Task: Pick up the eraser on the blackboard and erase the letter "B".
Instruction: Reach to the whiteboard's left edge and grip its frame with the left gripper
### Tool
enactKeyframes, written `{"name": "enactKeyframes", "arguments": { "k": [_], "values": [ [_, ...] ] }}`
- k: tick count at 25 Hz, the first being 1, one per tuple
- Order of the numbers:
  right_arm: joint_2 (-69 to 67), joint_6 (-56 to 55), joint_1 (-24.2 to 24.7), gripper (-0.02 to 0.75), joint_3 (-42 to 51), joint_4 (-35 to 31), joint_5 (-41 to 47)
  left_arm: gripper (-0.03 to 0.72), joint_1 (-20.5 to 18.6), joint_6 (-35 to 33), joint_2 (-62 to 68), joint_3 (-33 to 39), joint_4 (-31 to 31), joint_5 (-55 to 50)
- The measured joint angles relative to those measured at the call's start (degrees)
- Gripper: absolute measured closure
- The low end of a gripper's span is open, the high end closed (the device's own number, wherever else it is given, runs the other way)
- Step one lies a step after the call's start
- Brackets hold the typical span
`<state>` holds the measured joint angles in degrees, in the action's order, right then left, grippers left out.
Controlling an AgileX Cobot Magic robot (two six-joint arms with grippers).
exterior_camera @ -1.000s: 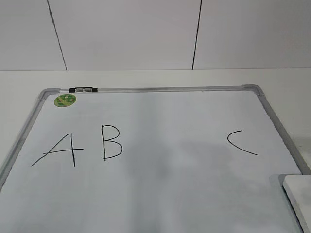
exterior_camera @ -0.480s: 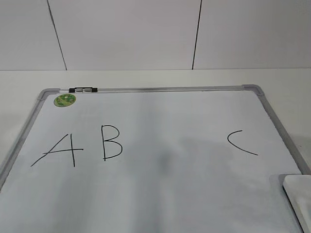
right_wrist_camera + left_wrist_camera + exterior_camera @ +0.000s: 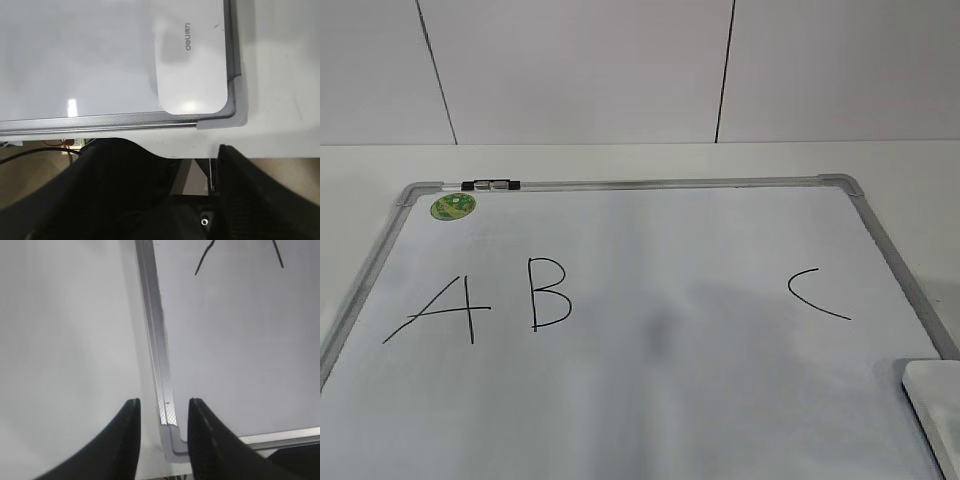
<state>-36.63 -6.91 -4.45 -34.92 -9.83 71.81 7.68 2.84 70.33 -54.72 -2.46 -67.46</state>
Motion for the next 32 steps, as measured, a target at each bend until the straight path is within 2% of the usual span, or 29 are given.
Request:
{"name": "enactKeyframes", "arguments": {
  "k": [7, 13, 18, 25, 32],
  "values": [
    [-0.96, 0.00, 0.00, 0.169, 0.00, -4.12, 0.00, 0.447, 0.00, 0.00, 11.70, -8.09, 1.61, 0.96],
    [-2.15, 0.00, 0.00, 0.169, 0.00, -4.91, -0.10, 0.447, 0.00, 0.00, 20.19, -13.20, 2.46, 1.57],
    [-2.25, 0.00, 0.00, 0.169, 0.00, -4.68, -0.20, 0.447, -0.77, 0.00, 26.29, -16.23, 2.46, 2.20],
    [-2.91, 0.00, 0.00, 0.169, 0.00, -4.07, -0.31, 0.447, -4.00, 0.00, 31.14, -19.41, 2.46, 2.44],
    [-7.43, 0.00, 0.00, 0.169, -2.36, -2.67, -0.31, 0.447, -4.37, -0.20, 33.39, -20.44, 1.64, 4.54]
  ]
}}
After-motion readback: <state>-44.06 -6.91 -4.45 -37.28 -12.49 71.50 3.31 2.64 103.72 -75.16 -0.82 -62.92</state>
